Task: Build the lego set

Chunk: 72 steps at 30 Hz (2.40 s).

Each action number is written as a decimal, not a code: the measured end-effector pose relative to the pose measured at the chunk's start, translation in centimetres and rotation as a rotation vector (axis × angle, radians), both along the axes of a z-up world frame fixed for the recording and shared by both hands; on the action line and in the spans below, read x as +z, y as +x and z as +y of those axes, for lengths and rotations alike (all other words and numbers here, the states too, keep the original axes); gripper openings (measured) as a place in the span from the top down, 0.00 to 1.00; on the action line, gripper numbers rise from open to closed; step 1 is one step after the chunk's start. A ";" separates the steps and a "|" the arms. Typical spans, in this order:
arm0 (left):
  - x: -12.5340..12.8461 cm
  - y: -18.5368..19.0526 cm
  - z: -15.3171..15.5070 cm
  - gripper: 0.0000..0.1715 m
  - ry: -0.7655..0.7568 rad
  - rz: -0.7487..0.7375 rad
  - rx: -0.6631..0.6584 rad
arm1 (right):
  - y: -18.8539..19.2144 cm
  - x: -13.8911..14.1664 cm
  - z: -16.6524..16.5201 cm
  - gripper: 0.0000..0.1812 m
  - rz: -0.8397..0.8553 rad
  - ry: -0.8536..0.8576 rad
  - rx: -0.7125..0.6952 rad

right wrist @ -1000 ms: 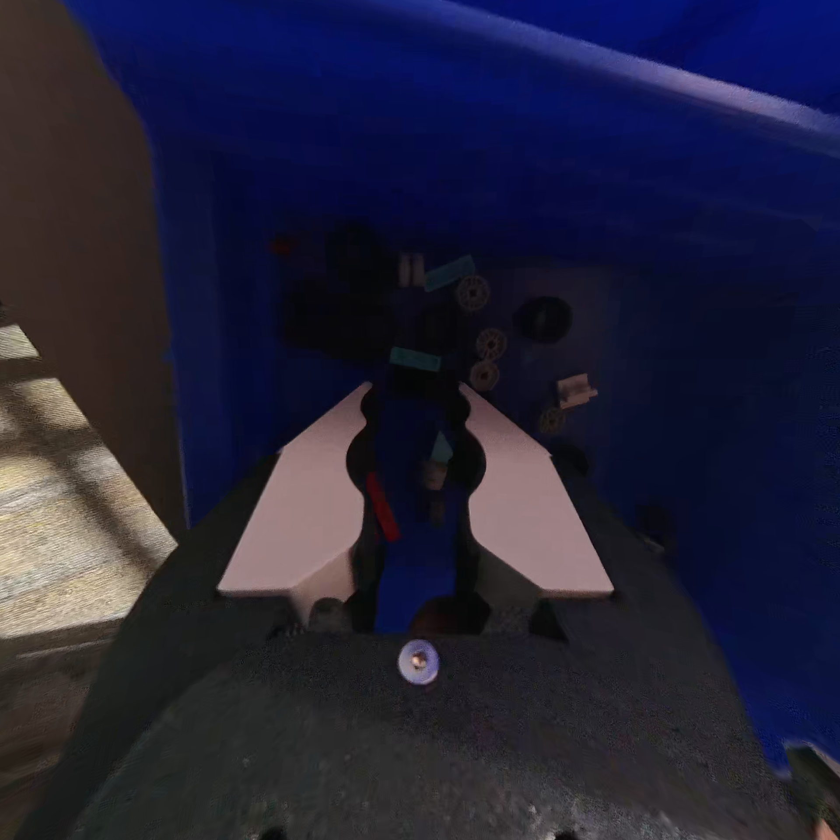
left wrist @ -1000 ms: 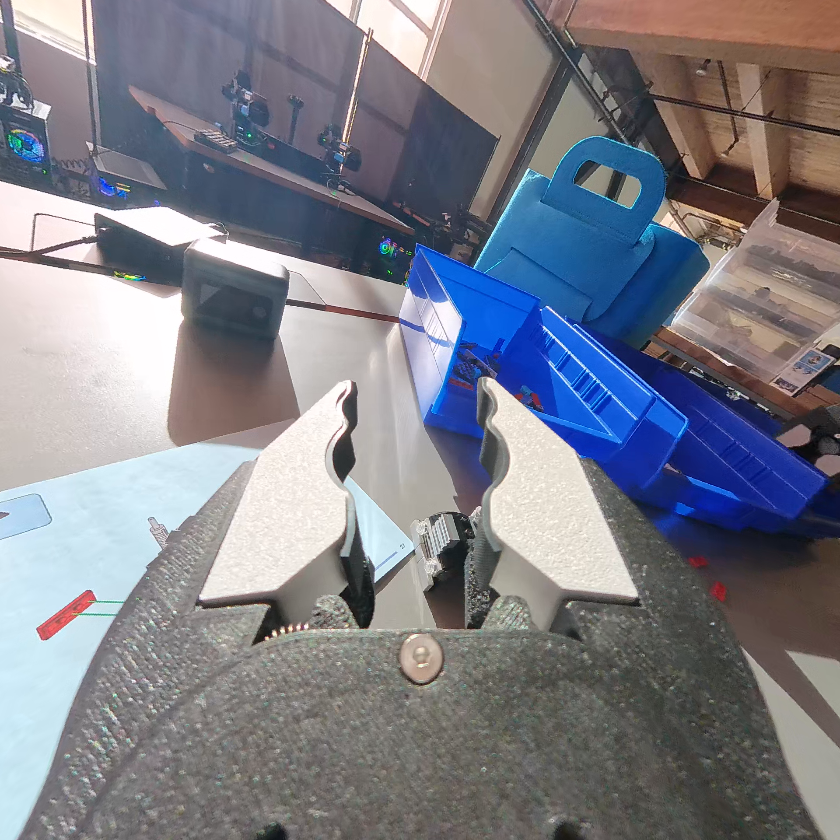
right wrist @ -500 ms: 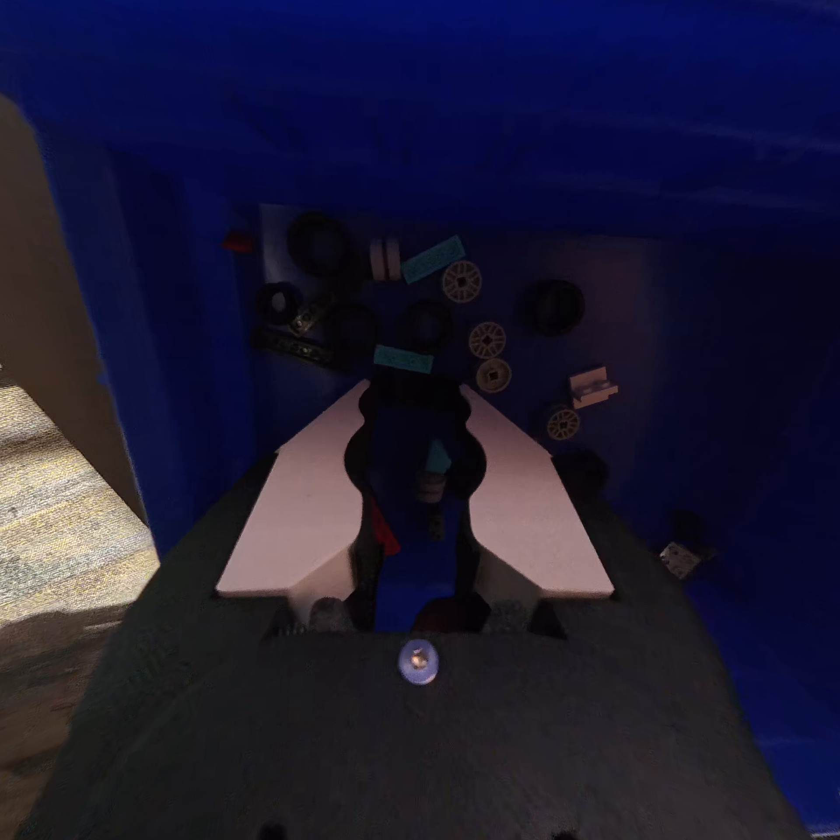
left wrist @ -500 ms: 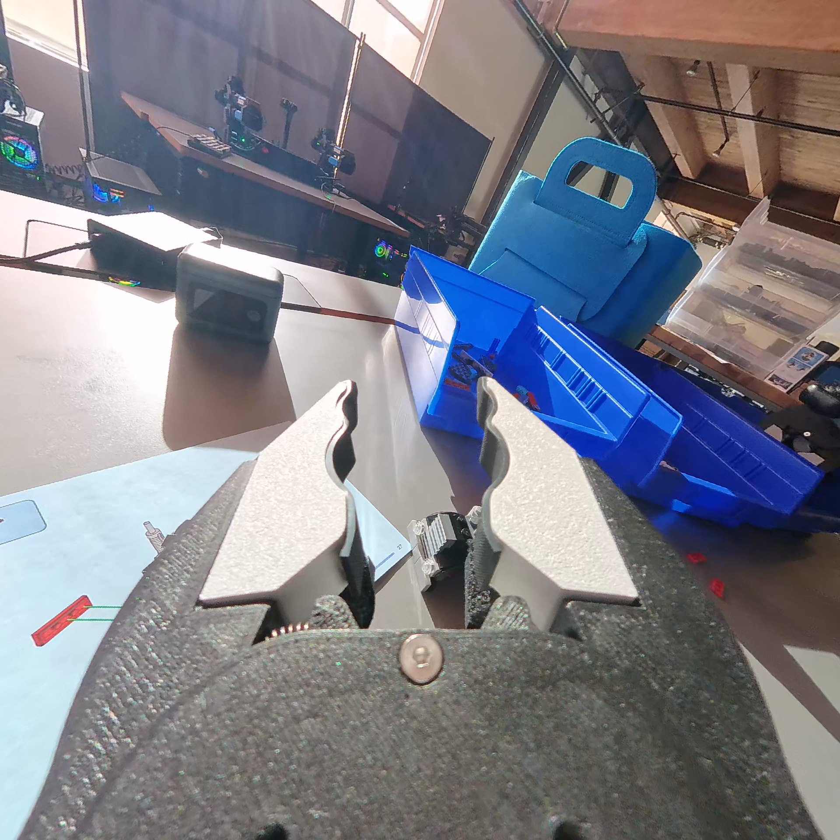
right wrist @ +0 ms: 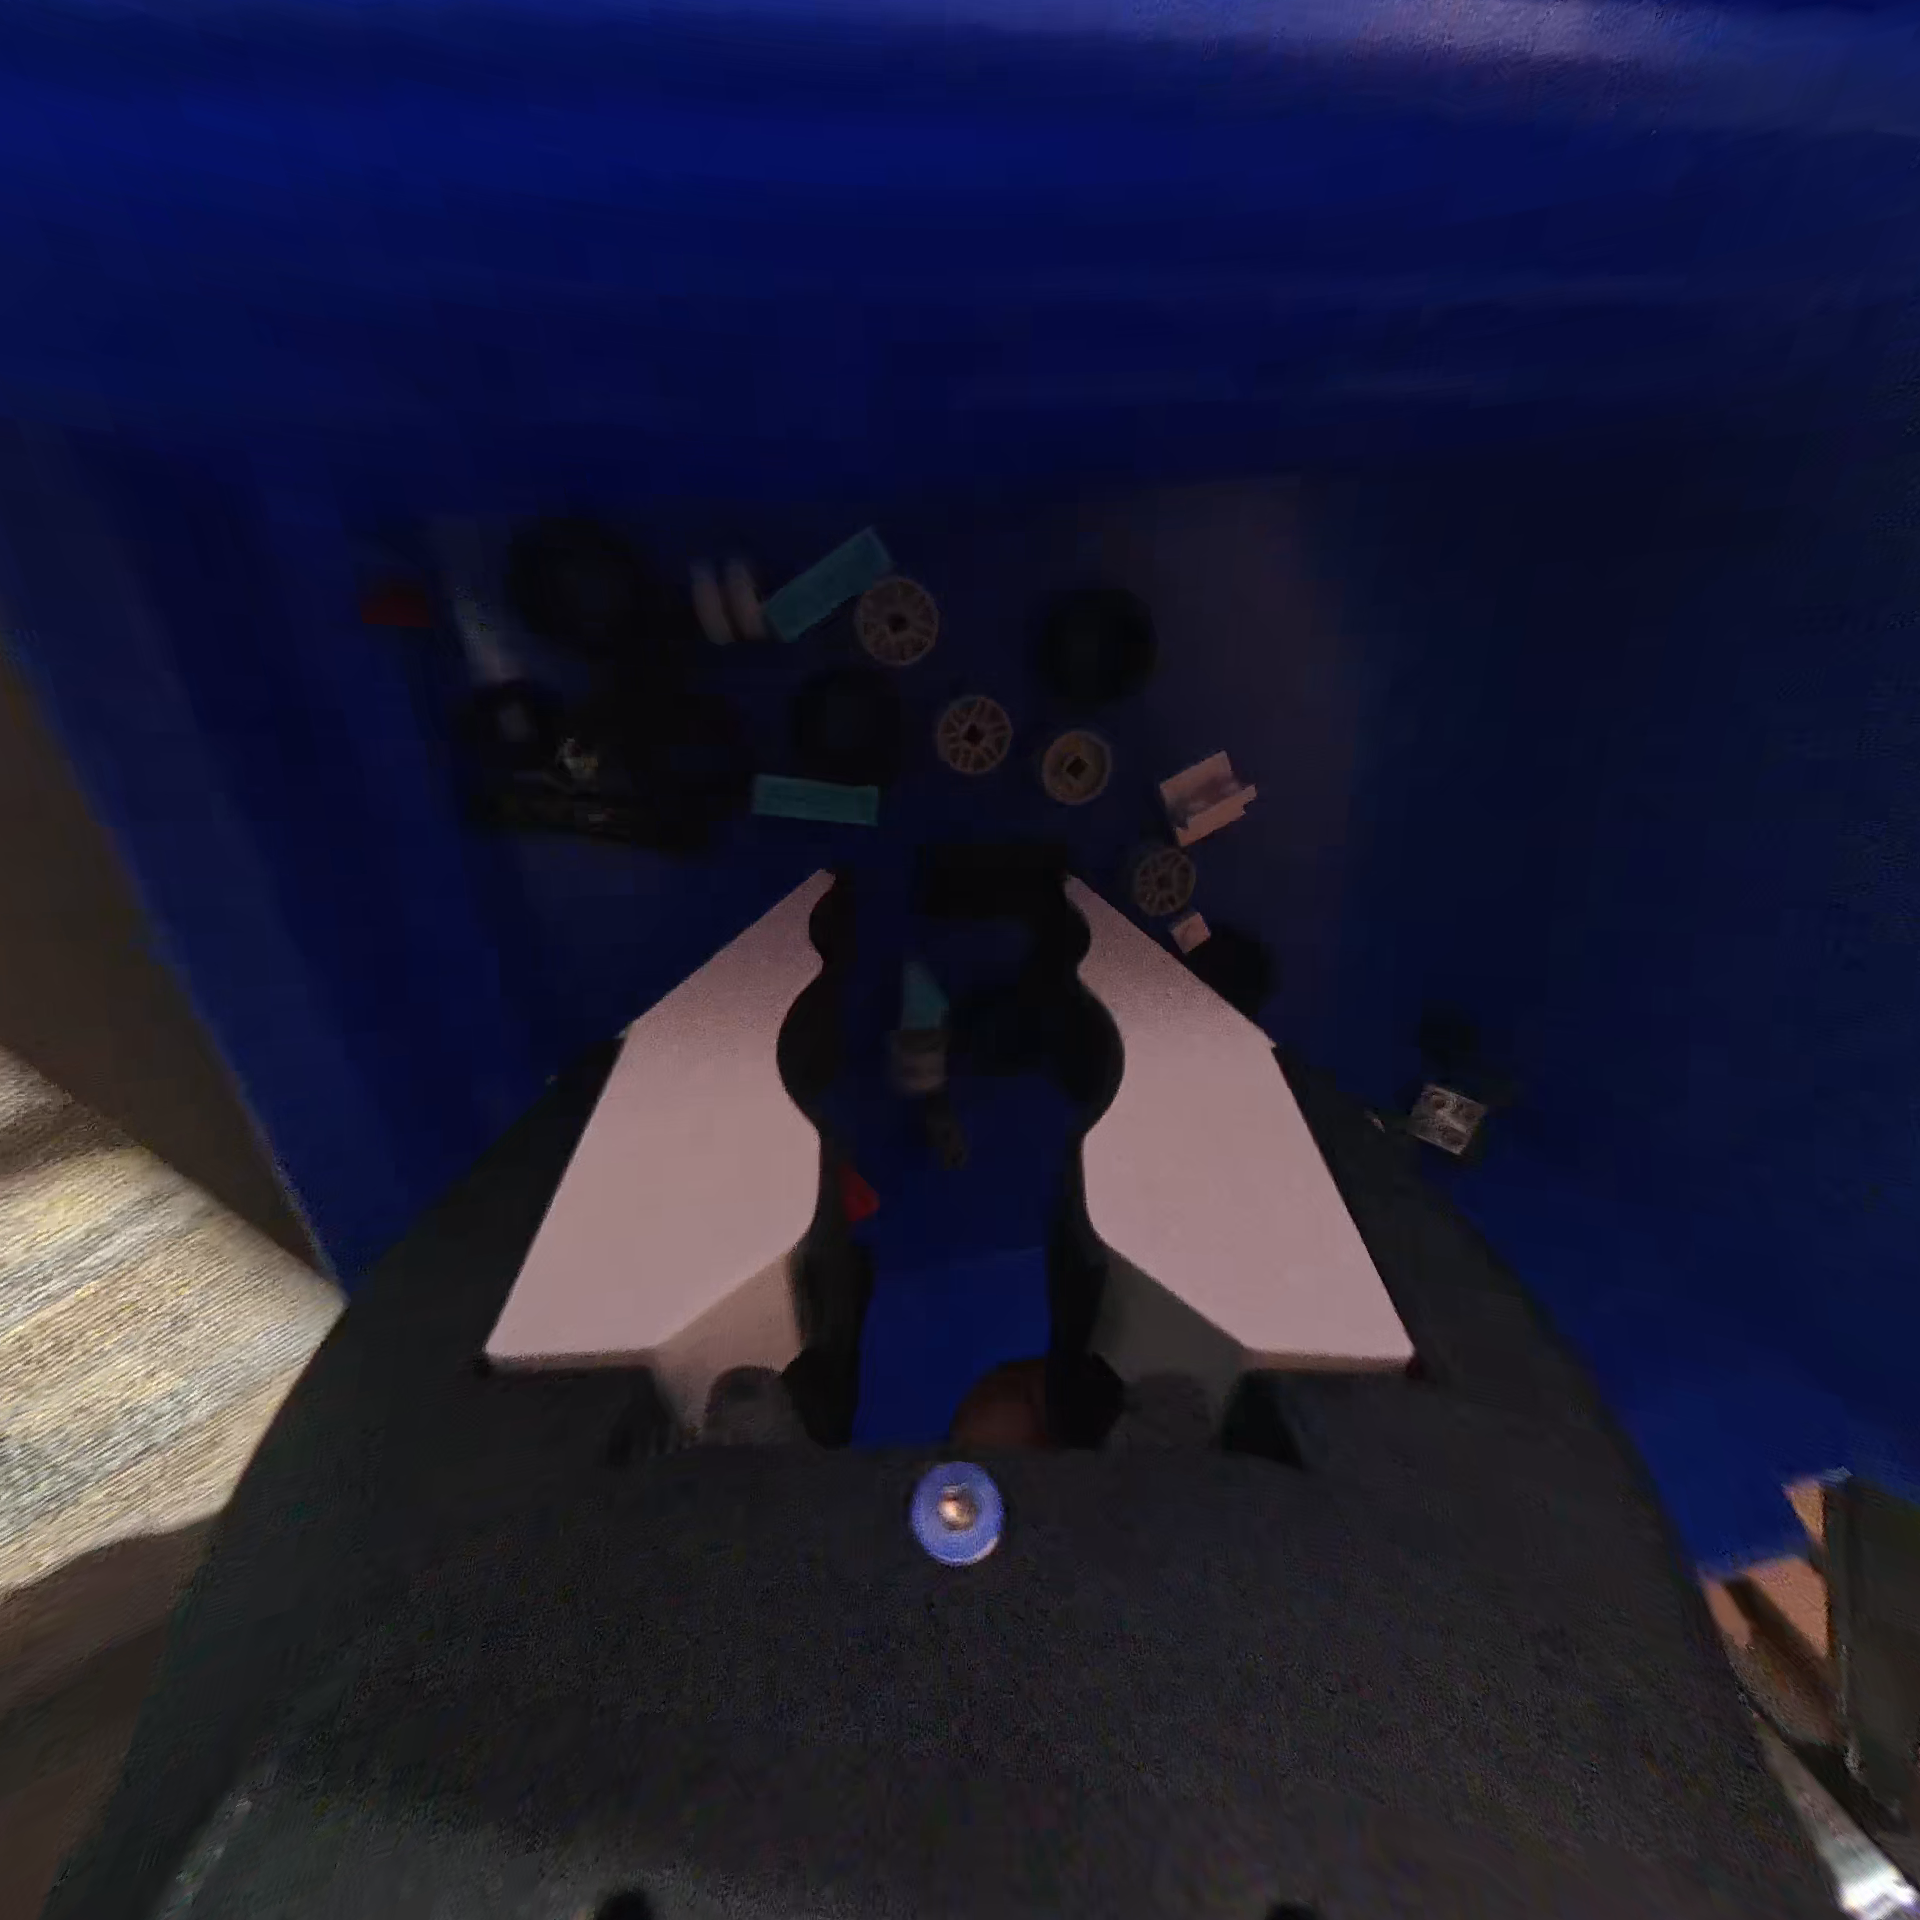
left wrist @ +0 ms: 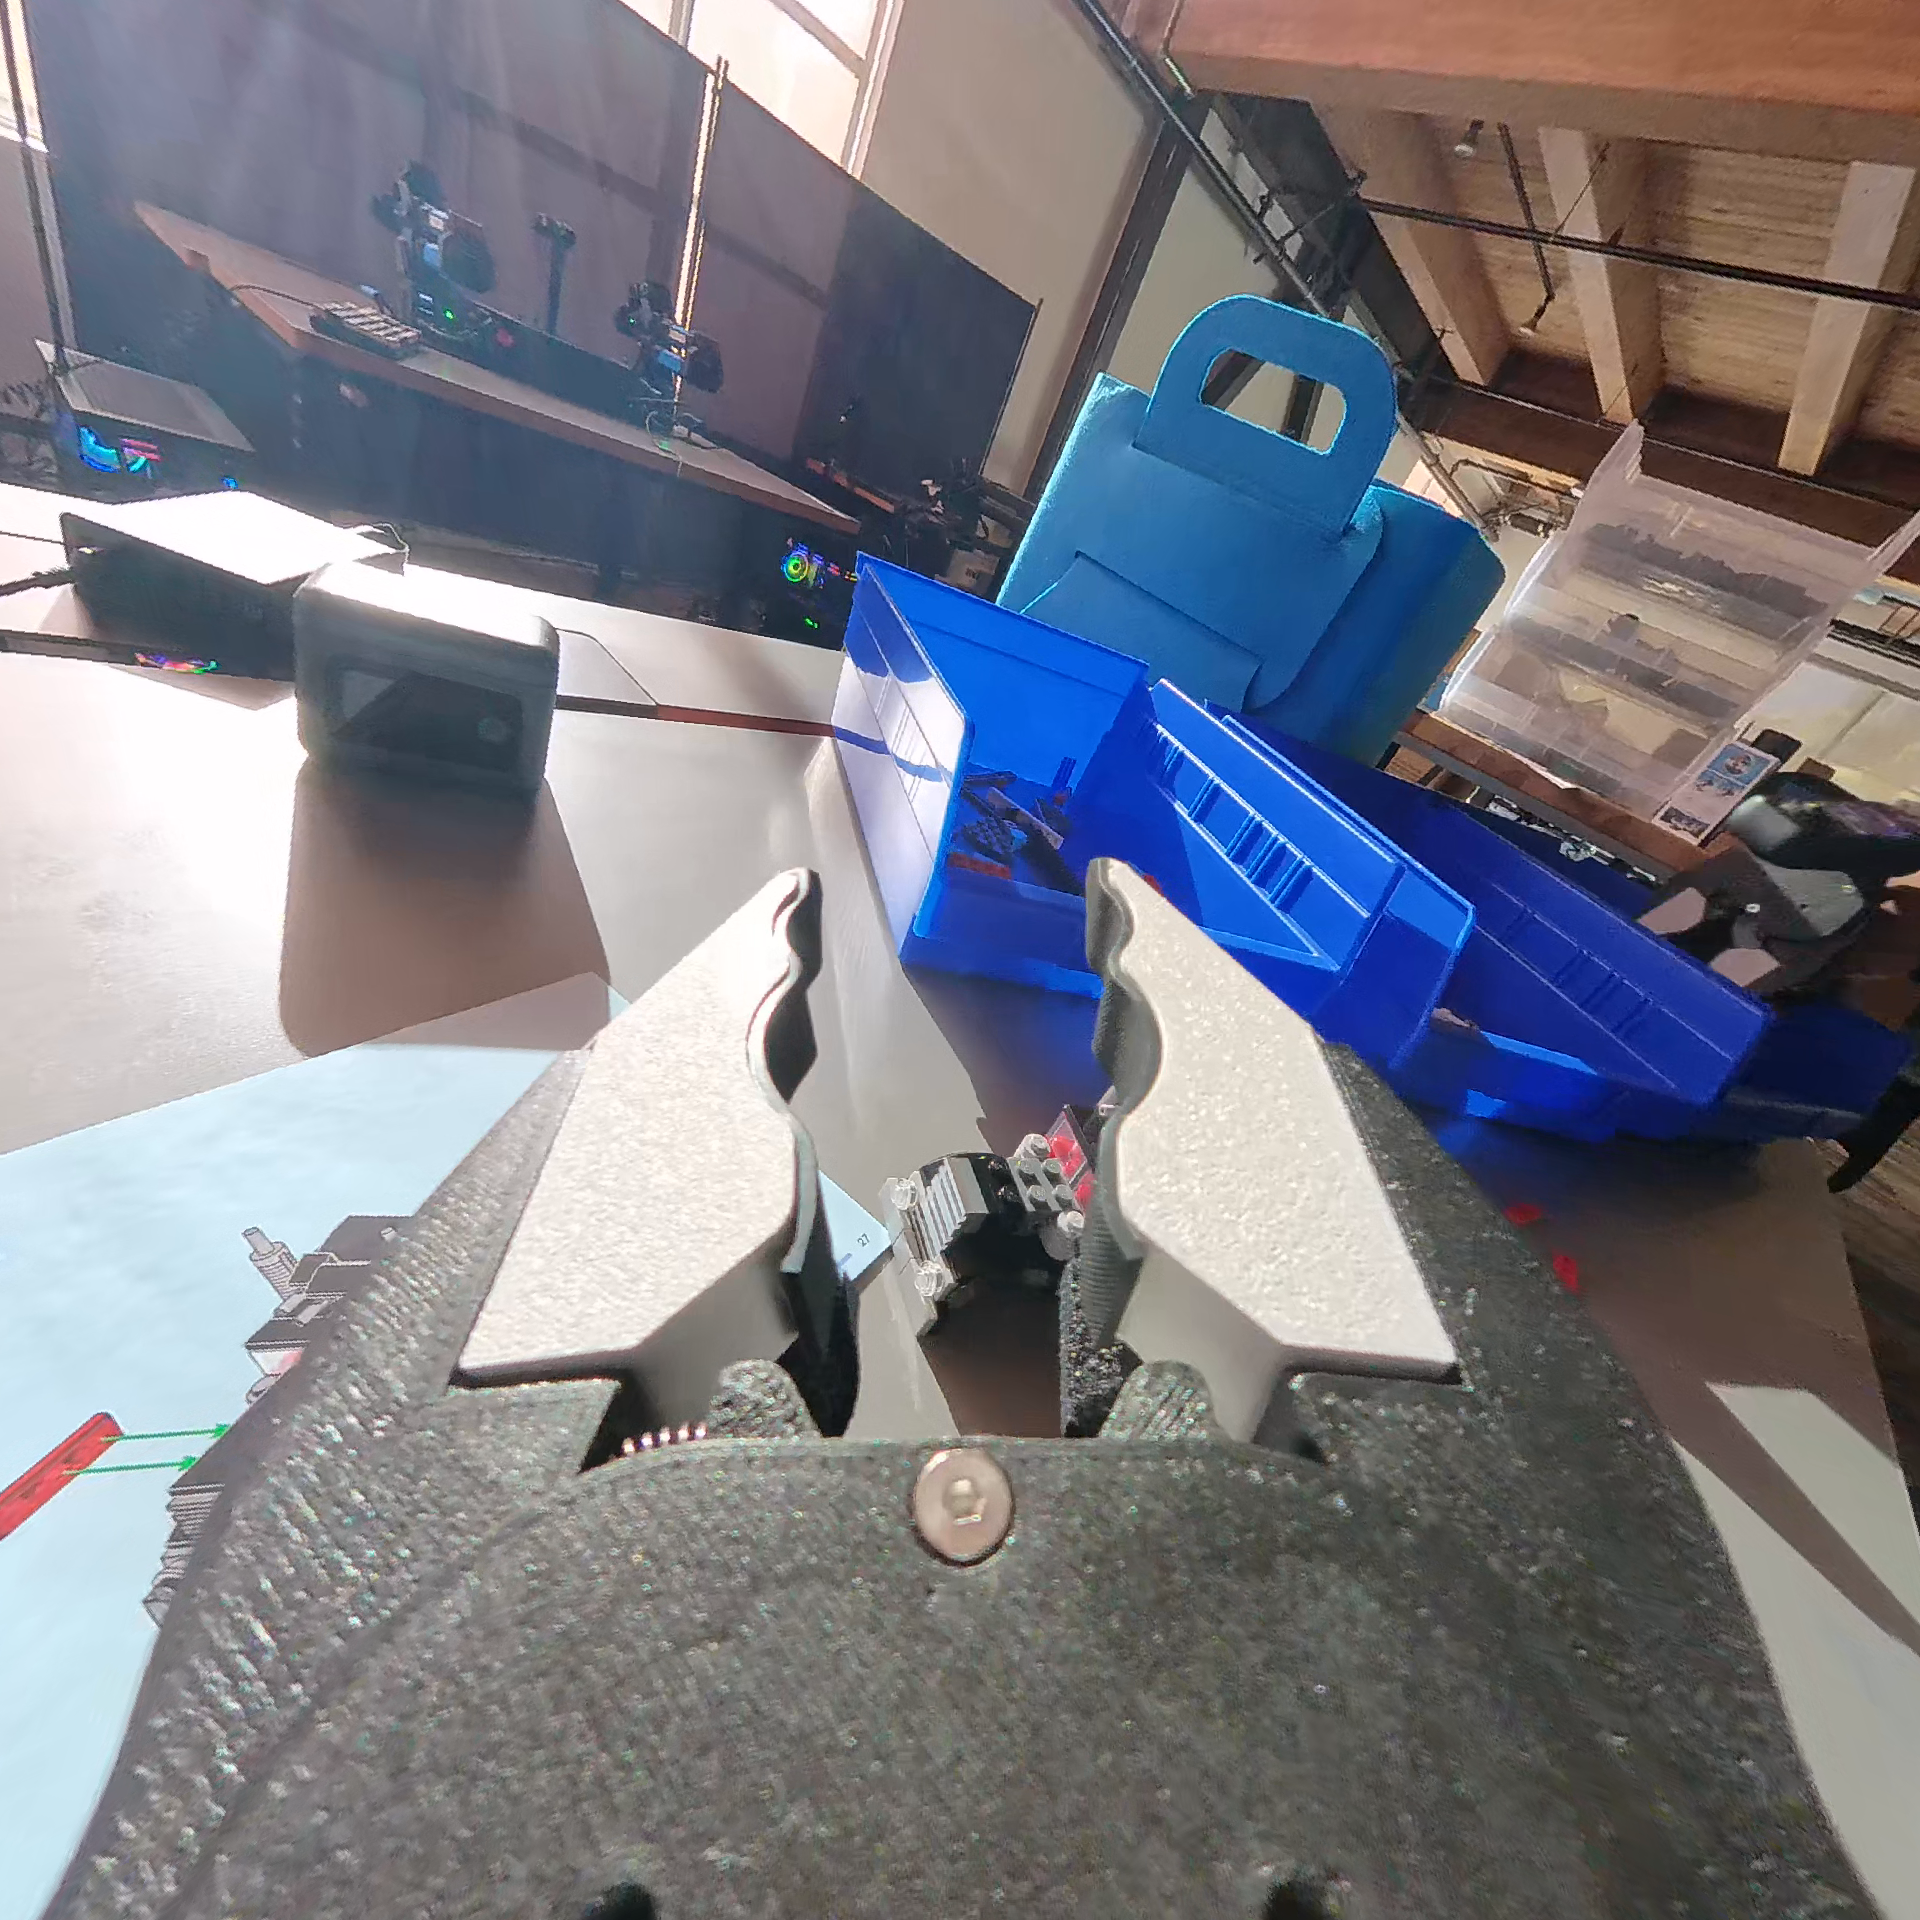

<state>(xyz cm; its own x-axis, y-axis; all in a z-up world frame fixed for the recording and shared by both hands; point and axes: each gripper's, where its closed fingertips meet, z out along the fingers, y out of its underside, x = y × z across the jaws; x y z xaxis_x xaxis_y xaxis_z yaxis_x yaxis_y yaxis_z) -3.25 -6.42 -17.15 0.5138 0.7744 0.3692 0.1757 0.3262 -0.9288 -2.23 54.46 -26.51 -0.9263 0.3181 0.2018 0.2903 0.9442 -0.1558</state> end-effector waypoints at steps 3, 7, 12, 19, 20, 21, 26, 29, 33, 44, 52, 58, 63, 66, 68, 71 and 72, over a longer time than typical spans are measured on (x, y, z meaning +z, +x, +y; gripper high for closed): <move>0.1 0.2 -0.1 0.70 0.009 0.004 0.005 | -0.6 -1.4 0.8 0.77 -0.056 0.025 -0.023; 0.1 0.1 -0.2 0.70 0.013 0.004 0.011 | -0.9 -1.7 0.9 0.76 -0.121 -0.025 -0.033; 0.0 0.1 -0.3 0.70 0.018 0.001 0.012 | -0.6 -1.8 0.8 0.80 -0.169 -0.043 -0.021; 0.4 0.8 -0.2 0.70 0.011 0.009 -0.004 | -1.0 1.7 0.2 0.80 0.022 -0.036 -0.030; 0.5 1.0 -0.1 0.70 0.015 0.003 -0.015 | -0.9 3.4 -0.5 0.80 0.083 -0.064 -0.034; 0.5 1.4 0.1 0.70 0.023 -0.003 -0.037 | -0.6 5.4 -1.6 0.80 0.143 -0.101 -0.030; 1.7 2.8 0.9 0.72 0.115 -0.002 -0.133 | 3.5 14.2 -11.7 0.81 0.371 -0.383 0.092; 3.3 3.9 1.7 0.75 0.166 0.042 -0.200 | 6.5 15.7 -19.8 0.81 0.413 -0.525 0.214; 3.4 4.8 2.2 0.75 0.170 0.033 -0.223 | 9.0 14.9 -30.6 0.81 0.418 -0.730 0.351; 1.0 6.4 2.3 0.75 0.290 -0.189 -0.415 | 7.4 11.4 -51.3 0.81 0.507 -1.026 0.497; -0.6 8.3 4.7 0.75 0.513 -0.437 -0.608 | 6.8 10.8 -56.3 0.81 0.596 -1.076 0.566; -0.2 8.7 5.0 0.76 0.607 -0.457 -0.675 | 6.8 9.6 -57.0 0.81 0.594 -1.056 0.597; -0.4 8.8 5.6 0.80 0.591 -0.474 -0.692 | 7.3 8.4 -57.4 0.81 0.587 -1.020 0.635; -0.9 8.5 5.7 0.88 0.557 -0.482 -0.657 | 7.5 8.2 -57.5 0.81 0.594 -1.019 0.643; -1.0 8.4 5.7 0.90 0.526 -0.470 -0.635 | 7.5 8.3 -57.5 0.81 0.580 -1.024 0.636; -1.9 8.2 5.9 0.90 0.426 -0.473 -0.587 | 7.2 7.6 -57.3 0.81 0.569 -0.978 0.627; -2.3 8.1 5.9 0.90 0.385 -0.478 -0.567 | 7.1 7.3 -57.2 0.81 0.564 -0.952 0.621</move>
<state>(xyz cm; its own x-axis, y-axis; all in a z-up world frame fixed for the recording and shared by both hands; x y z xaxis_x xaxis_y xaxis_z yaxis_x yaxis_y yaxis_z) 4.85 -0.54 -19.44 0.5089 0.2206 0.8321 0.7556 0.3487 -0.5546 4.89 -2.75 -19.26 -0.8315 0.0987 0.5467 -0.4870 0.3441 -0.8028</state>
